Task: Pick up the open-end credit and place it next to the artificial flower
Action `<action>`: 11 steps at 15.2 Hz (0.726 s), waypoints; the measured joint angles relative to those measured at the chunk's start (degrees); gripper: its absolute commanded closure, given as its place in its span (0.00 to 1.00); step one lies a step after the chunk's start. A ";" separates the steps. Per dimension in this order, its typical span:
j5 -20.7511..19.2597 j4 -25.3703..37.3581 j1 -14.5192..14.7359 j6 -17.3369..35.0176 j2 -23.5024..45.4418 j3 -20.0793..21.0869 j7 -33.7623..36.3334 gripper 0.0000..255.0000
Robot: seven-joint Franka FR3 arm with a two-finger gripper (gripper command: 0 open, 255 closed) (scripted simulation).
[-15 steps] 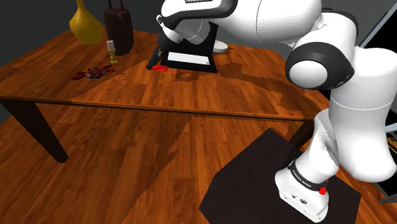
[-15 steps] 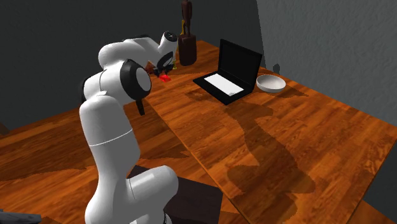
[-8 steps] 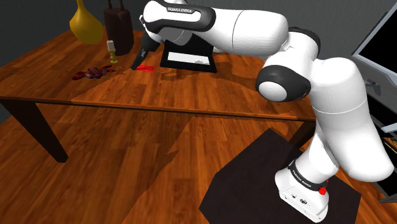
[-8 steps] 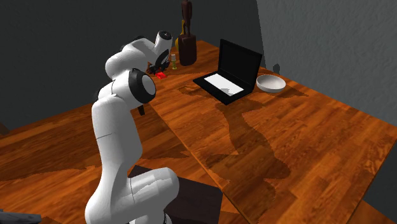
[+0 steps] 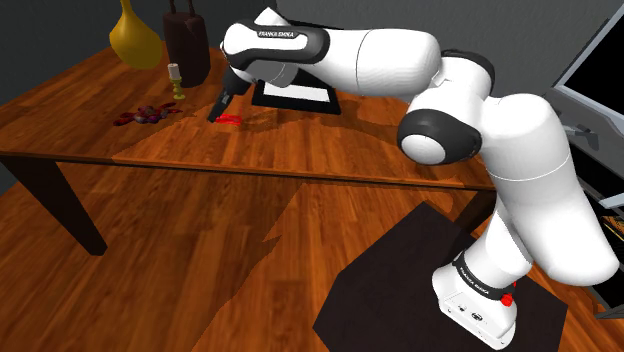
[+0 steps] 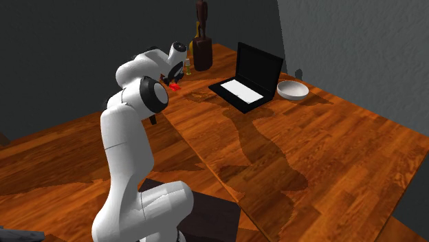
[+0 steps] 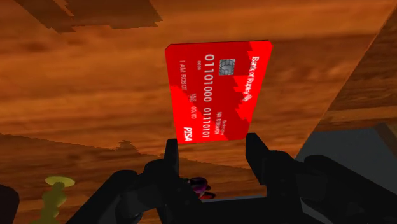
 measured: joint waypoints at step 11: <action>3.03 -2.38 -0.39 4.55 2.79 2.24 -3.85 1.00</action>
